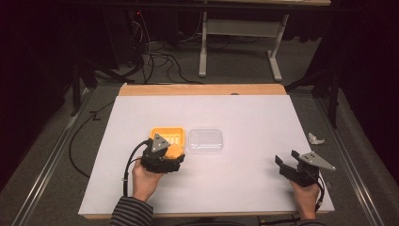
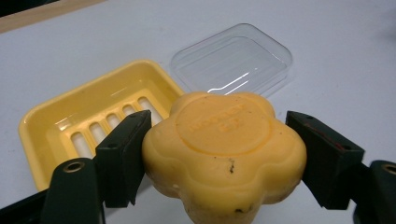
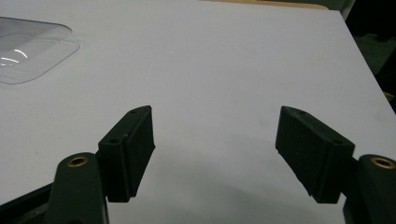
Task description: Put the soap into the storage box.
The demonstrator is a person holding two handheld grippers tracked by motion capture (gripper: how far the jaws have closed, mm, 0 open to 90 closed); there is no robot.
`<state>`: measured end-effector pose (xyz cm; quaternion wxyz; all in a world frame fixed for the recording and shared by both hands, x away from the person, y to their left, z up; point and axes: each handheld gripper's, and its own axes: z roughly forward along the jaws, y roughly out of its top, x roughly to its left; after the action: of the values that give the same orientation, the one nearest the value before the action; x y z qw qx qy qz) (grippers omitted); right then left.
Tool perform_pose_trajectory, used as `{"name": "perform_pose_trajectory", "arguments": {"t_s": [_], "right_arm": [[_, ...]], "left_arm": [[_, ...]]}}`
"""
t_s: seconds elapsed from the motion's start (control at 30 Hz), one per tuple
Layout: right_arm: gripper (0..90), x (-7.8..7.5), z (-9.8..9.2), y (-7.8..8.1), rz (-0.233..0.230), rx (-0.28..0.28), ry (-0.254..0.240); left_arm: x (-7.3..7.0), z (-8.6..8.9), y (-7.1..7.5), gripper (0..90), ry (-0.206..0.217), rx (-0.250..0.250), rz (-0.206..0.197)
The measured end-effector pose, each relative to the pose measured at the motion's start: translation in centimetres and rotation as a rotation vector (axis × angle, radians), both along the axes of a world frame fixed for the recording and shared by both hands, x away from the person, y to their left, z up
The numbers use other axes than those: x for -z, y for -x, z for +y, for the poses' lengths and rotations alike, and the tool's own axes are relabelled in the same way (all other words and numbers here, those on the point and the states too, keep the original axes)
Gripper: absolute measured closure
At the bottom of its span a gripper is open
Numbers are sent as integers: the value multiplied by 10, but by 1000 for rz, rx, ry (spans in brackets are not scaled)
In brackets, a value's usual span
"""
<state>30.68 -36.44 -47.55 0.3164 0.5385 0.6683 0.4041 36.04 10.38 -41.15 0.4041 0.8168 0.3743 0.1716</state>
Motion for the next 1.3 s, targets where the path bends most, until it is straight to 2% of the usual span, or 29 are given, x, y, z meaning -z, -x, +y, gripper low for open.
{"name": "perform_pose_trajectory", "arguments": {"t_s": [0.47,0.53,0.67,0.93,0.97,1.0,1.3], "right_arm": [[284,0,-1,0,-5,1,-7],[284,0,-1,0,-5,0,-5],[284,0,-1,0,-6,1,-6],[284,0,-1,1,-8,0,-7],[284,0,-1,1,-8,0,-7],[284,0,-1,0,-7,0,-6],[284,0,0,0,-4,1,-3]], "left_arm": [[-12,9,-16,258,-17,-36,-21],[-12,11,-19,259,-10,-40,-21],[-11,14,-25,259,-5,-54,-15],[-10,18,-39,259,-28,-85,-12],[-9,16,-40,259,7,-105,2],[-8,16,-42,259,7,-110,7],[2,17,-64,258,-39,-136,7]]}}
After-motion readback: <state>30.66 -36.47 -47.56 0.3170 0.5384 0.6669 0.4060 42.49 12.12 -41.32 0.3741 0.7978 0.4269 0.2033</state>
